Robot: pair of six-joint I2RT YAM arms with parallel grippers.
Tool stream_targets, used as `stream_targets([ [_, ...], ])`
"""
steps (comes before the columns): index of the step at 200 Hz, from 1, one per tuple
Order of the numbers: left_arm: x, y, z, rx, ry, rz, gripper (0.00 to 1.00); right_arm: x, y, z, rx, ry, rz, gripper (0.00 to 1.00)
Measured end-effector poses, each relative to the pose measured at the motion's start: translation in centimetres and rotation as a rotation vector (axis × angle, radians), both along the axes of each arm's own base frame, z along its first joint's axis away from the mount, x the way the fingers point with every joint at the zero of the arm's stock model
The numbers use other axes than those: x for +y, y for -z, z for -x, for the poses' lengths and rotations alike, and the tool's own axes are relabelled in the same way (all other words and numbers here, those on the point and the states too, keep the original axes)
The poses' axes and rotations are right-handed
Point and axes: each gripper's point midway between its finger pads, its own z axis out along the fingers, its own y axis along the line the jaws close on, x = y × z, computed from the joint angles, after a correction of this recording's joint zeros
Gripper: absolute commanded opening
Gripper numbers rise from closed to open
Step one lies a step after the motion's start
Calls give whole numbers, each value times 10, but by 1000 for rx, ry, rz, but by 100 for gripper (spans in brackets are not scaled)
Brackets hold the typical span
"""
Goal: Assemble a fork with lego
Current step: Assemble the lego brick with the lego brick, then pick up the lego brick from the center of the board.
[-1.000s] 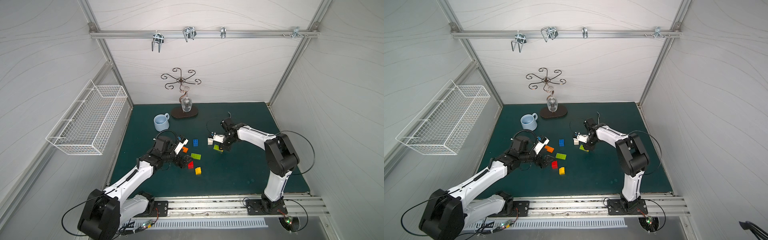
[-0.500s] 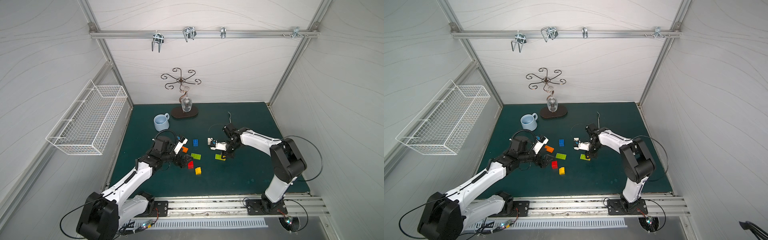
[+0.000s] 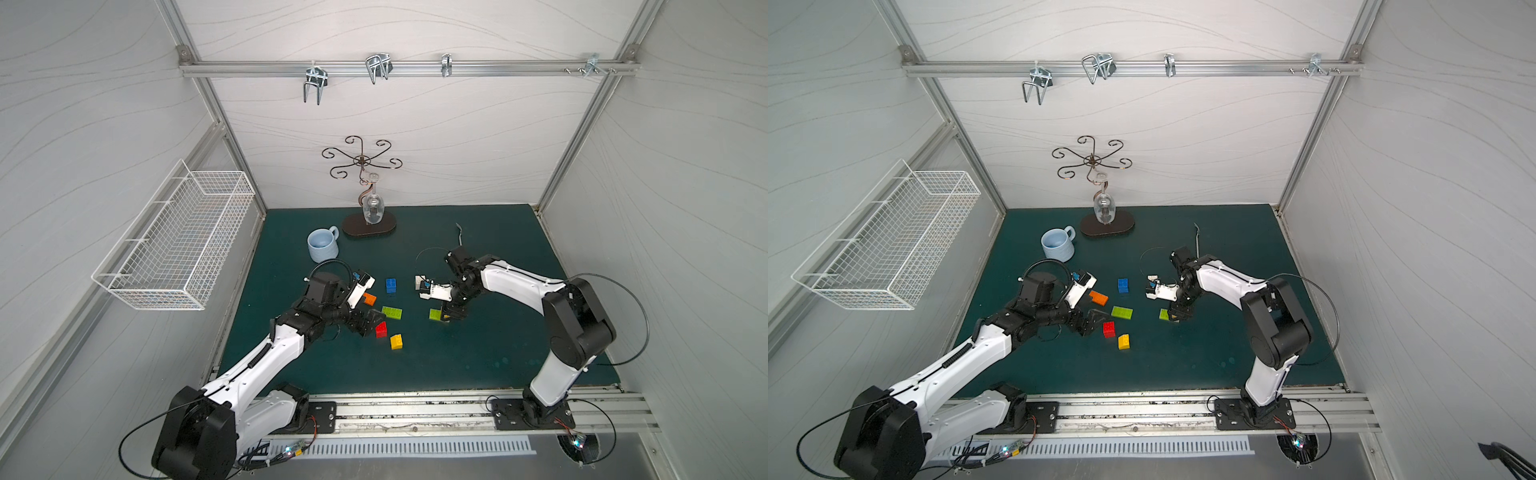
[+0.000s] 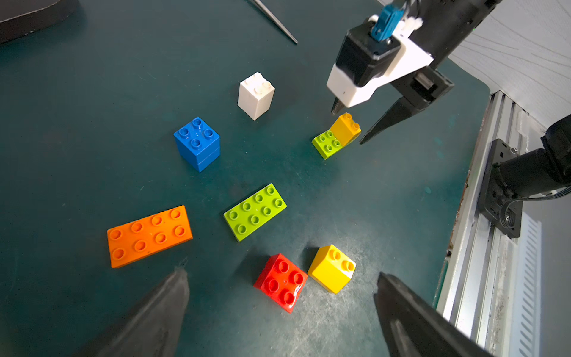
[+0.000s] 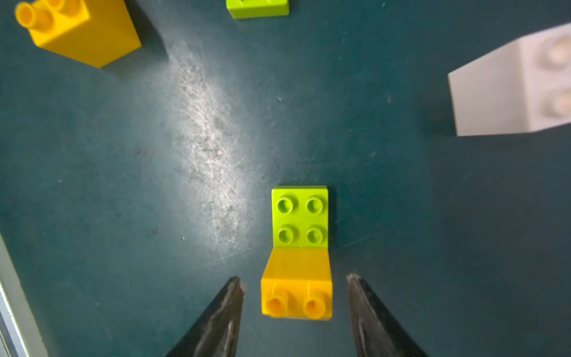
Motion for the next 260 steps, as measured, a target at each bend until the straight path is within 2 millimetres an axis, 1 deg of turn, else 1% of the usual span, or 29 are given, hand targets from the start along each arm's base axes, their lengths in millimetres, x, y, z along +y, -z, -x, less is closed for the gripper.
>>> stream_targets([
  [24, 2, -12, -5, -9, -32, 2, 100, 2, -22, -11, -54, 58, -51, 57],
  [39, 3, -27, -12, -26, -58, 5, 100, 7, -41, -18, -89, 85, -94, 61],
  [67, 8, -54, -23, -75, -112, 4, 100, 21, -80, -34, -166, 97, -160, 65],
  [79, 11, -61, -25, -84, -132, -2, 100, 30, -91, -31, -185, 68, -179, 66],
  [95, 15, -64, -25, -90, -157, -17, 100, 41, -97, -15, -183, 11, -189, 67],
  [121, 32, -60, -26, -59, -228, -41, 100, 60, -95, 18, -144, -96, -182, 66],
  [137, 50, -60, -32, -40, -314, -35, 100, 70, -92, 36, -125, -149, -181, 66],
  [156, 72, -60, -39, -36, -420, -43, 100, 80, -88, 53, -112, -201, -178, 66],
  [178, 84, -54, -40, -20, -483, -60, 100, 93, -78, 70, -84, -255, -164, 66],
  [218, 107, -30, -40, 34, -604, -113, 100, 111, -48, 89, -26, -299, -119, 67],
  [260, 134, -11, -39, 65, -734, -166, 100, 121, -22, 93, 10, -294, -80, 68],
])
